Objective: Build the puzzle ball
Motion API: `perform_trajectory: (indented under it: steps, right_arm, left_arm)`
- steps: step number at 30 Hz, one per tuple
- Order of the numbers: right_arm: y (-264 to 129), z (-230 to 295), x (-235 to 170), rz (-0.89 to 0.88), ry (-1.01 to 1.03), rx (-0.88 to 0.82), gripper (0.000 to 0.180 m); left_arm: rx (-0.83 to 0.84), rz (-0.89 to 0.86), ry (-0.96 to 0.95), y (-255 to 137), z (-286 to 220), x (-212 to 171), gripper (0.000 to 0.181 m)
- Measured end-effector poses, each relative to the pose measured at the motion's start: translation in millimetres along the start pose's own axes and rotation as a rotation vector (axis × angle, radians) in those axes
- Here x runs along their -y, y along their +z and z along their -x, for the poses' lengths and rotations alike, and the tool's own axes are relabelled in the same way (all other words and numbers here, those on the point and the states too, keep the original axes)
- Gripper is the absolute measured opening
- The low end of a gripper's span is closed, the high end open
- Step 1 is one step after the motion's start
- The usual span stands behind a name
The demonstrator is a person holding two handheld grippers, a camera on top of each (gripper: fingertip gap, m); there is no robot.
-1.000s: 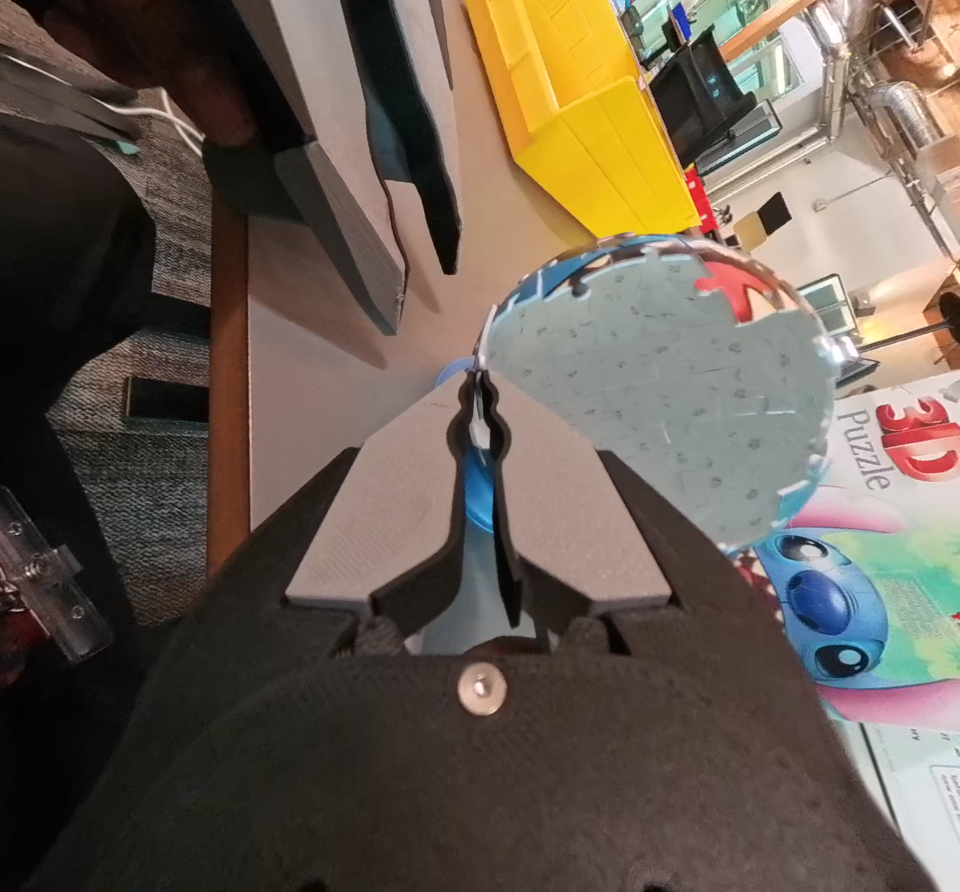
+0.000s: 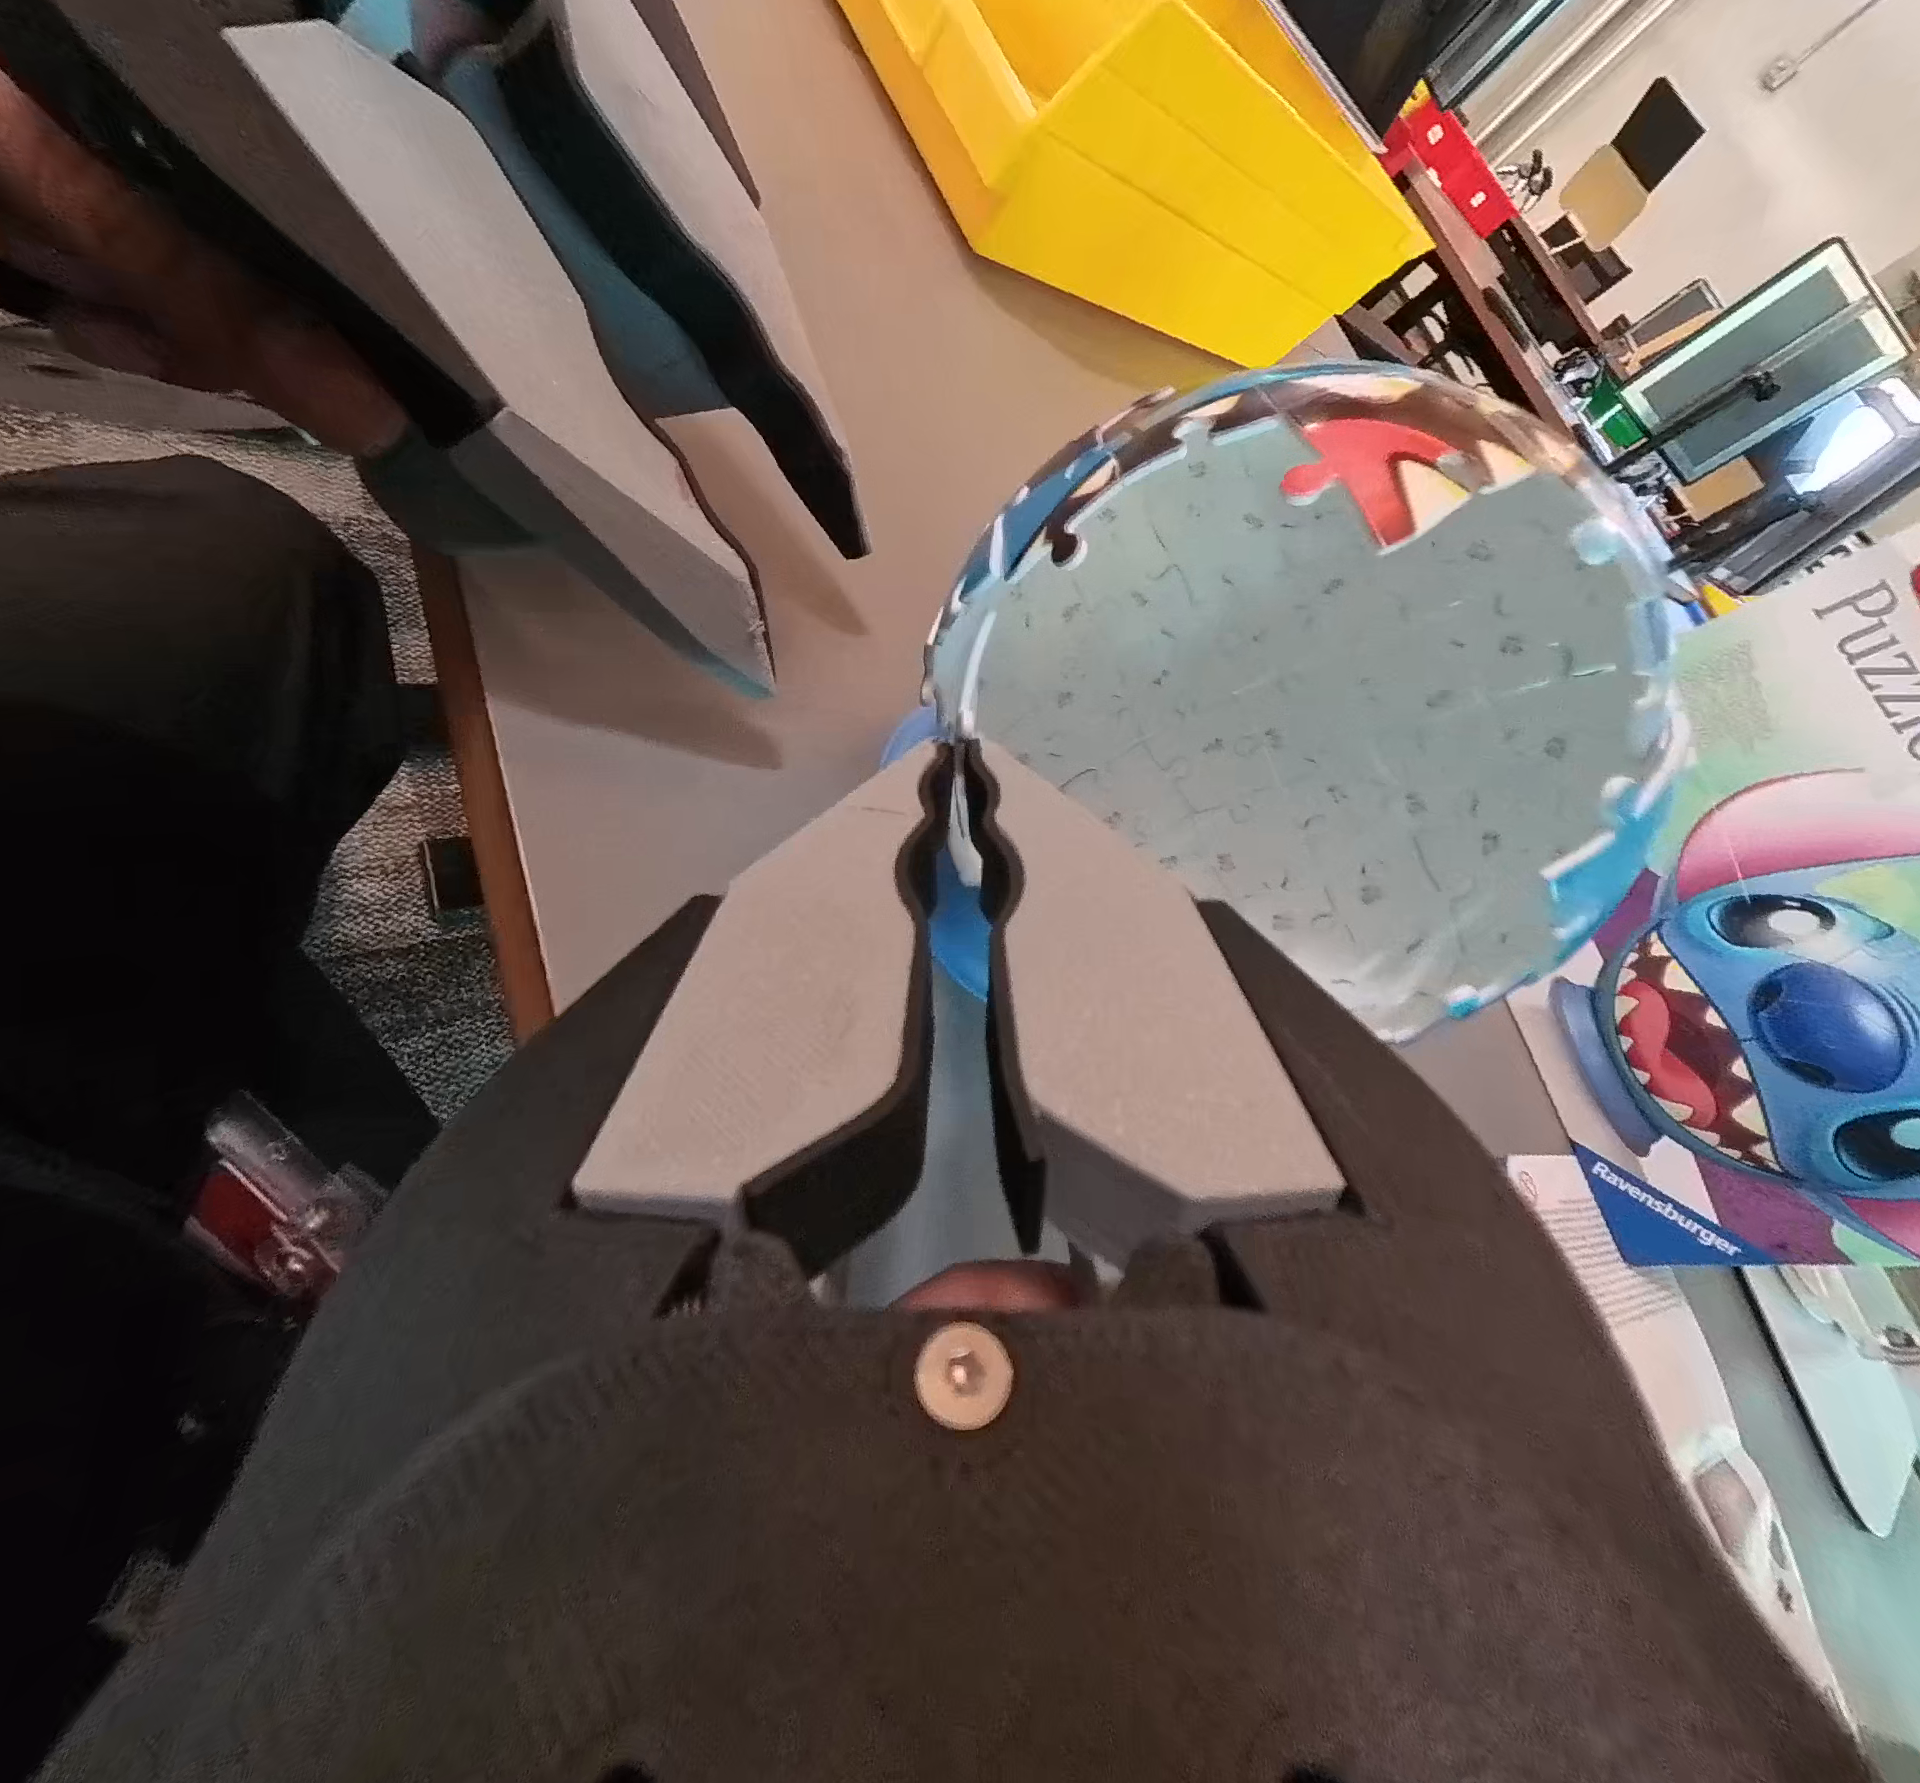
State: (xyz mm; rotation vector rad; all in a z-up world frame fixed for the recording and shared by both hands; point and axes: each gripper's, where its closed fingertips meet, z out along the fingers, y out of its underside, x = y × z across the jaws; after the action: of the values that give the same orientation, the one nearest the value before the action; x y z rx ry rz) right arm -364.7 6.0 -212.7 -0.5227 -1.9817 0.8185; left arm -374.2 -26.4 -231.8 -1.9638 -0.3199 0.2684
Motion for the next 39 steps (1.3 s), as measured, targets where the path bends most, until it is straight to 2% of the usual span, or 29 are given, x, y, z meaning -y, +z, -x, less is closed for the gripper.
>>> perform_trajectory:
  steps: [20, 29, 39]
  right_arm:
    - [4, -2, -1, 0.000, 0.014, 0.017, 0.000]
    - [-7, -2, 2, -0.046, -0.023, -0.007, 0.000]
    - [-32, 7, 16, -0.209, -0.170, -0.064, 0.000]
  left_arm:
    - [-0.001, -0.013, -0.027, 0, 2, 2, 0.042]
    - [-0.002, 0.006, -0.001, -2, -3, 0, 0.042]
    - [-0.035, -0.038, 0.093, -14, -35, 19, 0.040]
